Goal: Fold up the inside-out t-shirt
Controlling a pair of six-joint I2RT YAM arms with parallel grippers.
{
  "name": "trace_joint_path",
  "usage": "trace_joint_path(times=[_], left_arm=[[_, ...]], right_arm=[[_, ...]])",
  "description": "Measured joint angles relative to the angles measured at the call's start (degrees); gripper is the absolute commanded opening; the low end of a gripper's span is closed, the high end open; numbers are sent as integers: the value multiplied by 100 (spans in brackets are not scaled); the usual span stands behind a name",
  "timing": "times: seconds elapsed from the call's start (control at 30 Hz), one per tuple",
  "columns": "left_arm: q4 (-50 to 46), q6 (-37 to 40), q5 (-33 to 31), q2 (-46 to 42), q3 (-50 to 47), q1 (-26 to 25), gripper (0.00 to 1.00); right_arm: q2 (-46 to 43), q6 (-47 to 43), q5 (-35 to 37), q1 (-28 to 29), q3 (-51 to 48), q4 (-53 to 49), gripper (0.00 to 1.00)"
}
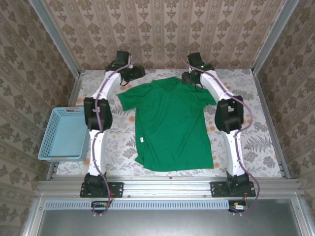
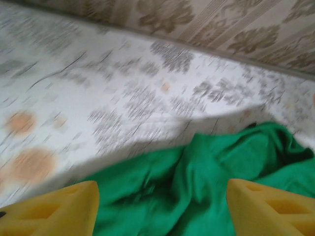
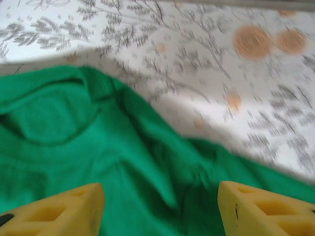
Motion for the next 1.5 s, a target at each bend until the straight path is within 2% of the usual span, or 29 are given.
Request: trace_joint_path(times=[0.17,0.33,0.47,0.6,0.7,0.77,0.87,0.97,1.03,1.27,1.5], left_arm=[[330,-7,-358,-1965,-2699,-94,73],[846,-131,-763,-3779,-5211,-691,73],[1078,-166,-1198,-4704,-6664,-1576,72],[1180,-181,-1554,-5399,-7779,-2581,72],[1200,-236,-1770,-5941,-8404,-3117,71],[1200,-260,-1937,-6220,-8625,-3517,71],[1294,-205,-2120,-6472,-8710,-4387,70],[1482,24,-2194,-6487,-8710,-5176,70],[1537,221,-2149,-6373,-8693,-5512,68],[1523,946,-1733,-5077,-8054,-6041,61],[1462,1360,-1436,-4457,-7705,-6094,56]], right_arm=[[-2050,575,-142,55,-2640,577,69],[-3864,1241,-227,538,-5268,1121,70],[-4861,1725,-157,1270,-6763,1211,70],[-5803,2232,92,2103,-7689,1161,70],[-6583,2702,227,2415,-8306,1185,70],[-7101,3036,275,2481,-8758,1165,70],[-7737,3477,352,2492,-9337,1117,71],[-8227,3799,501,2490,-9650,881,72],[-8432,3952,614,2490,-9696,743,73],[-8830,4288,911,2337,-9696,433,73],[-9178,4365,981,2212,-9696,254,74]])
